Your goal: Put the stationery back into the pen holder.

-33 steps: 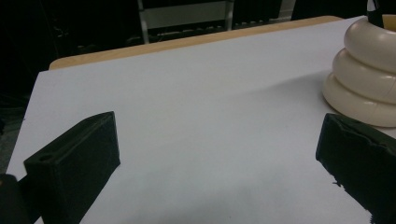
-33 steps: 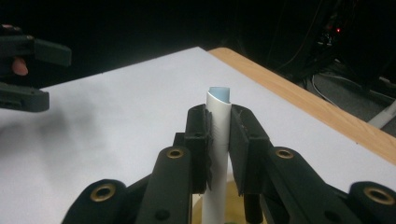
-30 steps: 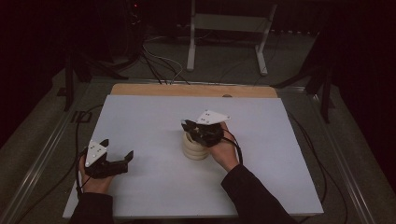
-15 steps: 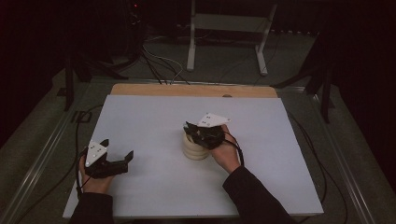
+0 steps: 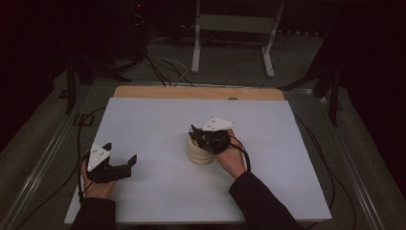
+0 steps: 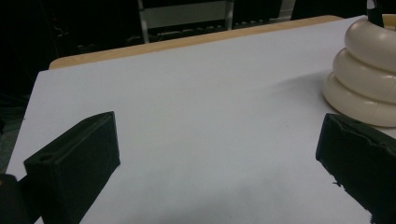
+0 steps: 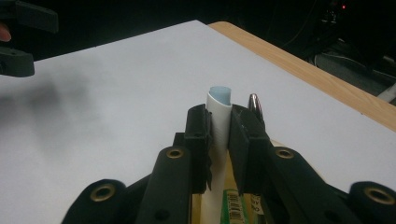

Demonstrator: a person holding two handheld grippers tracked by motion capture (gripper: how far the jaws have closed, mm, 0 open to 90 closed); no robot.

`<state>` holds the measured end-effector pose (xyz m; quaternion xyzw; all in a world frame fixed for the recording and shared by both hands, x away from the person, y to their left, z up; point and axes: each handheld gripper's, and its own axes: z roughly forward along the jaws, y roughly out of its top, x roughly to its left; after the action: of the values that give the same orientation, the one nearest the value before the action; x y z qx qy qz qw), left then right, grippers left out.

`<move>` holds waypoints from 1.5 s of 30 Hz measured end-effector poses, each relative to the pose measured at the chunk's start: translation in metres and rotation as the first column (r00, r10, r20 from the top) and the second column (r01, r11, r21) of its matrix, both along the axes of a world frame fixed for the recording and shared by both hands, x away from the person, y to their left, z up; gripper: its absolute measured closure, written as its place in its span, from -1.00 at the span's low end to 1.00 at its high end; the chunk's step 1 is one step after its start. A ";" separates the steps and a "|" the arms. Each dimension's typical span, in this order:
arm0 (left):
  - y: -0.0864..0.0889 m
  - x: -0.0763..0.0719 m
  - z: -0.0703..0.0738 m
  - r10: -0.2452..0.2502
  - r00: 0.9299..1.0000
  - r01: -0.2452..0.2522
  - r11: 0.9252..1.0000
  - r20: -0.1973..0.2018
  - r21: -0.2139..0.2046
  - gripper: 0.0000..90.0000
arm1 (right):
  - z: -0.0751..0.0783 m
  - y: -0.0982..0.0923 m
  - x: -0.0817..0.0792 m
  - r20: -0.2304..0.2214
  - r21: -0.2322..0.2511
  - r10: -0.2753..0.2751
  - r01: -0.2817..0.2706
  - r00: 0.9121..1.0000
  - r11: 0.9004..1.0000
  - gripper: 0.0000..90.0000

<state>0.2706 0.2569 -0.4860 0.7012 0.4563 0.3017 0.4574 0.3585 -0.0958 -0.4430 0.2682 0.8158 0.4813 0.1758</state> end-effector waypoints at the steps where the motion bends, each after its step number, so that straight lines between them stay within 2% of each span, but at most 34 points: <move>1: 0.000 0.000 0.000 0.000 1.000 0.000 1.000 0.000 0.000 -1.00 | 0.000 0.000 0.000 -0.002 -0.002 -0.001 0.001 1.000 1.000 0.74; 12: 0.000 0.000 0.000 -0.001 1.000 0.001 1.000 -0.004 0.003 -1.00 | -0.001 -0.002 0.002 -0.019 -0.011 -0.012 0.011 1.000 1.000 0.74; 15: -0.001 0.000 0.000 -0.001 1.000 0.001 1.000 -0.003 0.003 -1.00 | -0.004 -0.002 0.005 -0.036 -0.024 -0.023 0.022 0.999 0.999 0.74; 19: -0.001 0.000 0.000 -0.001 1.000 0.001 1.000 -0.004 0.002 -1.00 | -0.005 -0.003 0.007 -0.046 -0.017 -0.031 0.030 0.998 0.999 0.74; 31: 0.000 0.000 -0.001 -0.002 1.000 0.002 1.000 -0.007 0.004 -1.00 | -0.007 0.001 0.013 -0.086 -0.035 -0.054 0.052 0.995 0.998 0.72; 33: -0.001 0.000 -0.001 -0.002 1.000 0.002 1.000 -0.007 0.005 -1.00 | -0.008 0.001 0.014 -0.099 -0.063 -0.062 0.056 0.993 0.996 0.67; 35: -0.001 0.000 0.000 -0.001 1.000 0.001 1.000 -0.007 0.004 -1.00 | -0.009 0.000 0.014 -0.101 -0.067 -0.053 0.046 0.994 0.997 0.56; 39: 0.000 0.000 -0.001 -0.002 1.000 0.002 1.000 -0.007 0.004 -1.00 | -0.006 -0.005 0.012 -0.109 -0.034 -0.052 0.048 0.993 0.998 0.27; 43: 0.000 0.000 -0.001 -0.002 1.000 0.002 1.000 -0.008 0.005 -1.00 | -0.002 -0.009 0.012 -0.107 -0.004 -0.053 0.052 0.993 0.999 0.13; 45: 0.000 0.001 -0.001 -0.001 1.000 0.001 1.000 -0.008 0.004 -1.00 | 0.002 -0.012 0.011 -0.112 0.025 -0.052 0.055 0.992 0.998 0.00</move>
<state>0.2711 0.2565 -0.4869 0.7034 0.4573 0.2996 0.4542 0.3693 -0.1077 -0.4406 0.3187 0.8101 0.4721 0.1390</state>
